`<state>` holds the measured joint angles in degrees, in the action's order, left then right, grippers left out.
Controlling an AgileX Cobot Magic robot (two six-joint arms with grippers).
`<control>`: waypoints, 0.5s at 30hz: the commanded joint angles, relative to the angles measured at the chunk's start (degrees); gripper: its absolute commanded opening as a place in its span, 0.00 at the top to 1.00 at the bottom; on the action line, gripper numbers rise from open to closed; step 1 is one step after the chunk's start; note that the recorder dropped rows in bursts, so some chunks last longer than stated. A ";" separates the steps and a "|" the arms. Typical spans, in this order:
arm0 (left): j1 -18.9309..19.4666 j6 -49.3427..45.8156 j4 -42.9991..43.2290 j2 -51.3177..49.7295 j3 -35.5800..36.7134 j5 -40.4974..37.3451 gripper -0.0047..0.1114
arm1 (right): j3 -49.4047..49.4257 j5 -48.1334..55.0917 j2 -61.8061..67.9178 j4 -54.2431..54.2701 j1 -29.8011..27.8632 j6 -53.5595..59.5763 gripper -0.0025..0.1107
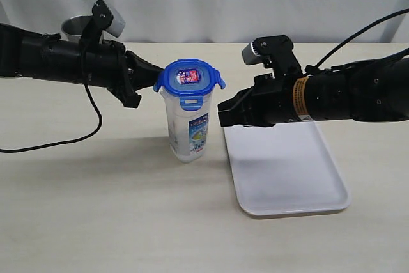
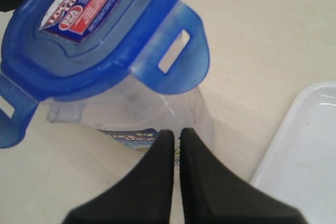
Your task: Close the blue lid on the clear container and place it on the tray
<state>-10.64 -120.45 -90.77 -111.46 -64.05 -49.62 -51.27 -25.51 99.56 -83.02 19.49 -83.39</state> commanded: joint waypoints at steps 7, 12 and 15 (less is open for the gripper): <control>0.01 -1.13 0.12 3.92 3.37 4.19 0.96 | 0.26 0.48 -0.09 -0.39 -0.15 0.67 0.94; 0.01 -1.03 0.15 3.92 3.76 3.65 0.96 | 0.26 0.48 -0.09 -0.39 -0.15 0.67 0.94; 0.01 -1.14 0.16 3.92 3.92 3.76 0.96 | 0.26 0.48 -0.09 -0.39 -0.15 0.67 0.94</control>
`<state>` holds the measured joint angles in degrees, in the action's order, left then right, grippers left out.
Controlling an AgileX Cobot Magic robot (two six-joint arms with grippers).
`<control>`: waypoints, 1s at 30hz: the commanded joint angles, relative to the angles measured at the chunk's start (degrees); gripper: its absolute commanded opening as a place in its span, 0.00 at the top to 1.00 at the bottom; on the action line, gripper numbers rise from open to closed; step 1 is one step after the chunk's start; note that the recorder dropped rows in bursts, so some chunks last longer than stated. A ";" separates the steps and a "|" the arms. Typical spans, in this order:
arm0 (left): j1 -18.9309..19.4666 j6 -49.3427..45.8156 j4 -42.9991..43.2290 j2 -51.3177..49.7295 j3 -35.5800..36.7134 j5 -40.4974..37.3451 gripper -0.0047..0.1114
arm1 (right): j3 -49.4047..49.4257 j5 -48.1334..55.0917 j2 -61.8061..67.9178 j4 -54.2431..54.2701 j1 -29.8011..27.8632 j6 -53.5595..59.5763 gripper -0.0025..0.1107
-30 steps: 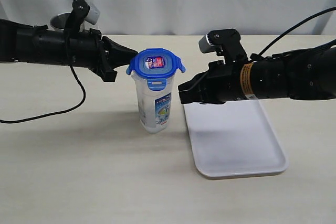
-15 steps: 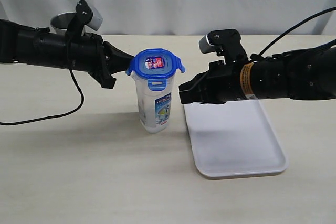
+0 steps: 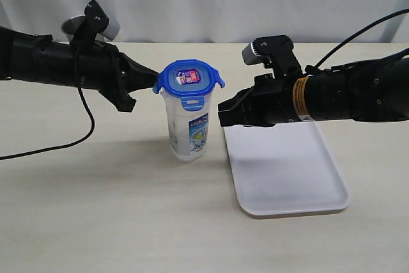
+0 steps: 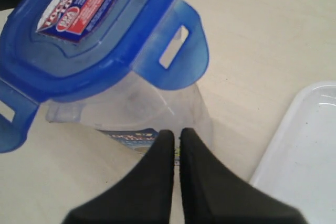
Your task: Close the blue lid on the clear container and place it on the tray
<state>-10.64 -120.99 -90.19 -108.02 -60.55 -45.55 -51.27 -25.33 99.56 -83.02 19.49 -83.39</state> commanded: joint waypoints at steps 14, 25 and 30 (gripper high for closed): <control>0.01 -1.38 -0.48 3.21 2.74 0.80 0.96 | 0.26 0.30 -0.09 -0.39 -0.15 0.67 0.94; 0.01 -1.80 -0.96 4.91 5.11 1.68 0.96 | 0.26 0.30 -0.09 -0.39 -0.15 0.67 0.94; 0.01 -1.55 -0.96 4.91 5.22 0.75 0.96 | 0.26 0.53 -0.09 -0.39 -0.15 0.67 0.94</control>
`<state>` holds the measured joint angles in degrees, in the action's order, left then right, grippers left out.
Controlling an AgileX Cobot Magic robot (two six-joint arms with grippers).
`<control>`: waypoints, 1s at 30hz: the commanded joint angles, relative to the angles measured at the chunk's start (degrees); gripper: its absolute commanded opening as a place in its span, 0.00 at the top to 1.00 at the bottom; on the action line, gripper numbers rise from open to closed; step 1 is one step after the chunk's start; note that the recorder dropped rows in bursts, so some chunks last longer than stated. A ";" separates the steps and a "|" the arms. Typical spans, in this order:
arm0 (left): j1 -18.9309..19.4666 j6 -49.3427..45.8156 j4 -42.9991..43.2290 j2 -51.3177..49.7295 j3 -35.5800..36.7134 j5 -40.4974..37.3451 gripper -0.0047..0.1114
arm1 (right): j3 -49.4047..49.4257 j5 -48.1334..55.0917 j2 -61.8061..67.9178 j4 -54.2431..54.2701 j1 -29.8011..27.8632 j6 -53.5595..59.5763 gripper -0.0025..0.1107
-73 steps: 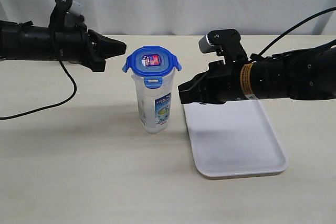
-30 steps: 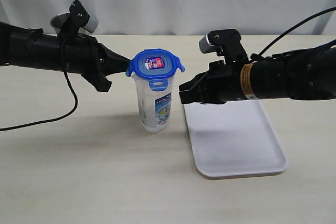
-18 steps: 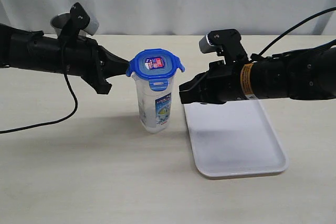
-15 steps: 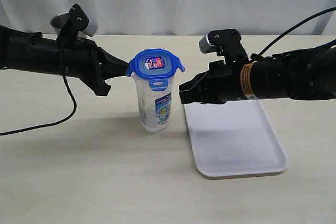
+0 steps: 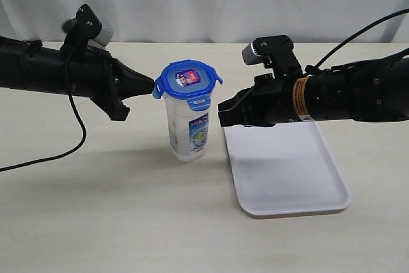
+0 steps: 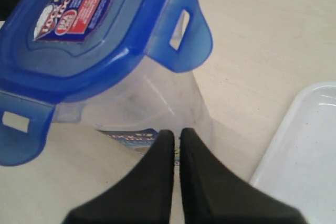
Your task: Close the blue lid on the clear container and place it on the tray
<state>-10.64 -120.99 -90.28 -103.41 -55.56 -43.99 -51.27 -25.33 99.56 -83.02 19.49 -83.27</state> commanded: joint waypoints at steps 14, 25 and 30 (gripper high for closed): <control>0.01 -1.79 -2.47 0.53 1.46 -1.19 0.96 | 0.26 1.57 -0.09 -0.39 -0.15 0.56 0.94; 0.01 -1.79 -2.99 0.74 1.46 -0.56 0.96 | 0.26 1.57 -0.09 -0.39 -0.15 0.56 0.94; -0.08 -1.79 -2.99 0.74 1.57 -3.01 0.96 | 0.26 1.57 -0.09 -0.39 -0.15 0.56 0.94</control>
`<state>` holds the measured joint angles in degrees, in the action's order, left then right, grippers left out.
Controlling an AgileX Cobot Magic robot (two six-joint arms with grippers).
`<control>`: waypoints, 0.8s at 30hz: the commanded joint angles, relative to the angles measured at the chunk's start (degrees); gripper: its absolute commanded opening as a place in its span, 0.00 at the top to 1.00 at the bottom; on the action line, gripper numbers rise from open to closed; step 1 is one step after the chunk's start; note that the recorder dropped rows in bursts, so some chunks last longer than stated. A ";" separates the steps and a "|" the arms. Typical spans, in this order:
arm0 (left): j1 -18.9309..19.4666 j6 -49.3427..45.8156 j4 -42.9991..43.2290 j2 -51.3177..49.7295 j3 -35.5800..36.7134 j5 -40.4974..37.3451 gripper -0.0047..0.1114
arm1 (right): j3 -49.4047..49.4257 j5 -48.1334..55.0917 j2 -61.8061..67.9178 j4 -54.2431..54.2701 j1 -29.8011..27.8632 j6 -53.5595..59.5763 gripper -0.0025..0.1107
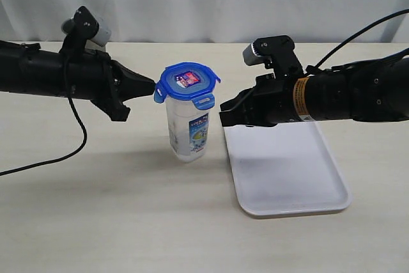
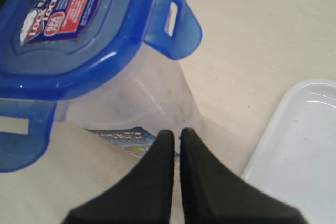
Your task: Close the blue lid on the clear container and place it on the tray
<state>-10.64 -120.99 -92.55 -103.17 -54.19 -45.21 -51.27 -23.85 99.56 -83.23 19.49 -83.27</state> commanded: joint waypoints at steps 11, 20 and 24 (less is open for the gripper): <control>-0.08 -1.79 -0.65 0.50 0.85 -1.88 0.96 | 0.26 0.09 -0.09 -0.18 -0.15 0.56 0.94; -0.08 -1.80 -1.29 0.50 1.52 -2.46 0.96 | 0.26 0.09 -0.09 -0.18 -0.15 0.56 0.94; -0.08 -1.80 -1.27 0.50 1.65 -2.35 0.96 | 0.26 0.09 -0.09 -0.18 -0.15 0.56 0.94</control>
<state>-10.64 -120.99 -93.01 -103.10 -52.83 -46.72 -51.27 -23.85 99.56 -83.23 19.49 -83.27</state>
